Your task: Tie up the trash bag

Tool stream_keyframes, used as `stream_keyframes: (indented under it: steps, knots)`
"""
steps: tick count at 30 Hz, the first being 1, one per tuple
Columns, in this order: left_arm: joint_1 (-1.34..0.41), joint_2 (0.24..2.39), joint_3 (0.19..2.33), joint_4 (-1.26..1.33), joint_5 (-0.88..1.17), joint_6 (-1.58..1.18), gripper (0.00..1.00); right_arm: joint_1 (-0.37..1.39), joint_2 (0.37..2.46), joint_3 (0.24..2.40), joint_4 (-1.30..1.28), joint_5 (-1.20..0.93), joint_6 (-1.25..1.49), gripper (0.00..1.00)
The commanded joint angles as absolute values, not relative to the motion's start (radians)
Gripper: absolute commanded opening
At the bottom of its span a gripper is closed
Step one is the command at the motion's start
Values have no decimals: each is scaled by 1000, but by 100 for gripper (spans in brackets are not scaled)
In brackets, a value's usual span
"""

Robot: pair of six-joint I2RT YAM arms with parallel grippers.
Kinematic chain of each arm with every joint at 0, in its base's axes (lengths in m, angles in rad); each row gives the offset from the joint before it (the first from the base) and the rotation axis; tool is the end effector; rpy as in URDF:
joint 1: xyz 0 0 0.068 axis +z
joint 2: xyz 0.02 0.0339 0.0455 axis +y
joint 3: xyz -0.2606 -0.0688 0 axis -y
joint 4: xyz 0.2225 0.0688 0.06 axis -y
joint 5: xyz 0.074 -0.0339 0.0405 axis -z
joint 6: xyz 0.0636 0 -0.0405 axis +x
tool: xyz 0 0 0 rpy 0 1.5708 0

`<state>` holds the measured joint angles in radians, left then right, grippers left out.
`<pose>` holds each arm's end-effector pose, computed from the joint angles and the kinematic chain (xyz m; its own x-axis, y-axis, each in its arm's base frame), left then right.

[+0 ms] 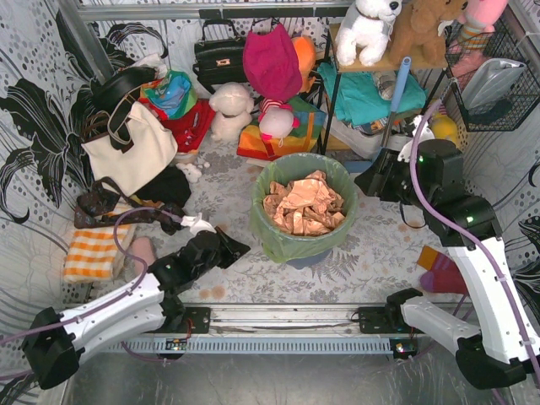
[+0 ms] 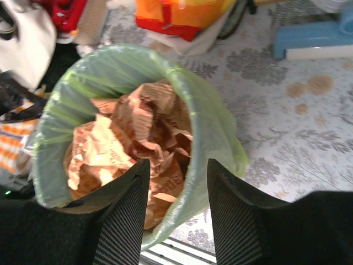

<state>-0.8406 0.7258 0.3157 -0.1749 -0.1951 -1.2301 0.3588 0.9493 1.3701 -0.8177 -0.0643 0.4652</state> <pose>0.1204 -0.1160 0.1775 -0.7104 -0.5928 -0.3795 -0.1390 0.6467 -0.7500 0.1611 0.0648 0.4179 -0.5056 0.2885 -0.8131 -0.2004 0.8774 0.4359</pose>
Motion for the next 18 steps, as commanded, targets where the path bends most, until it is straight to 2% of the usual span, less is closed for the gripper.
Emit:
stream_keyframes:
  steps: [1, 3, 6, 8, 9, 18]
  knots:
    - [-842, 788, 331, -129, -170, -1231, 17, 363, 959, 1391, -710, -232, 424, 45]
    - [-842, 847, 297, 4, -108, -1272, 30, 364, 960, 1391, -714, -236, 420, 45]
    - [-842, 921, 229, 206, -57, -1365, 44, 363, 952, 1383, -714, -225, 422, 45]
    - [-842, 955, 197, 318, -49, -1409, 58, 364, 949, 1381, -715, -224, 420, 45]
    - [-843, 965, 185, 348, -53, -1429, 61, 364, 947, 1379, -715, -223, 421, 45]
    - [-844, 1047, 63, 655, -101, -1650, 59, 363, 945, 1377, -716, -217, 418, 45]
